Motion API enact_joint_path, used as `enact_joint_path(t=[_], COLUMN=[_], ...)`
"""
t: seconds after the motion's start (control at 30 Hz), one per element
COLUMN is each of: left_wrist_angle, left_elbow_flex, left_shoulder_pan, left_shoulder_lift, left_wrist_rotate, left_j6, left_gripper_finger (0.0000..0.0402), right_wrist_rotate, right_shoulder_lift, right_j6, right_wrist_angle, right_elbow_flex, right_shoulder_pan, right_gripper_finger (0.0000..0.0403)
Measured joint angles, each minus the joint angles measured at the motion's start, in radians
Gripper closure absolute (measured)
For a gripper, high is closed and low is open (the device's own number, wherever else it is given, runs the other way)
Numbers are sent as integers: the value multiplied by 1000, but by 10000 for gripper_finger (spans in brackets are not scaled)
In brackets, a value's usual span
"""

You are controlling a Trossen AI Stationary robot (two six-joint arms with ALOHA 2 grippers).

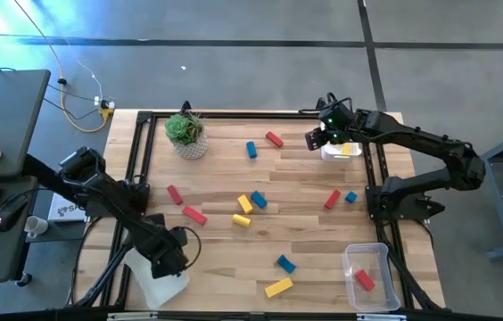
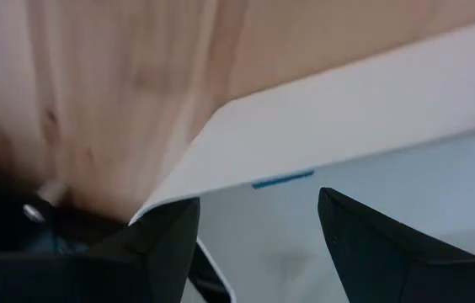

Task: Sort & place blocks by color
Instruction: Adjust the bottom white bin

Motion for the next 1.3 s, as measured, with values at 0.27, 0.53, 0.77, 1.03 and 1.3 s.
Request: enact_joint_path(t=[0.27,0.53,0.77,1.03,1.3], left_wrist_angle=[24,16,-70,44,133], left_elbow_flex=[0,37,141,189,129], left_shoulder_pan=[113,141,141,158,164], left_shoulder_lift=[0,-9,-29,-33,-33], left_wrist_rotate=[-55,-57,-105,-226,-198], left_j6=[191,261,246,254,235], left_gripper_finger=[170,170,170,170,170], right_wrist_rotate=[18,18,18,17,17], right_shoulder_lift=[0,0,0,0,0], right_j6=[-42,-50,-49,-39,-38], right_wrist_angle=[0,0,1,1,1], right_elbow_flex=[0,0,0,0,0], right_shoulder_pan=[-9,-25,-25,-25,-25], right_gripper_finger=[226,226,226,226,226])
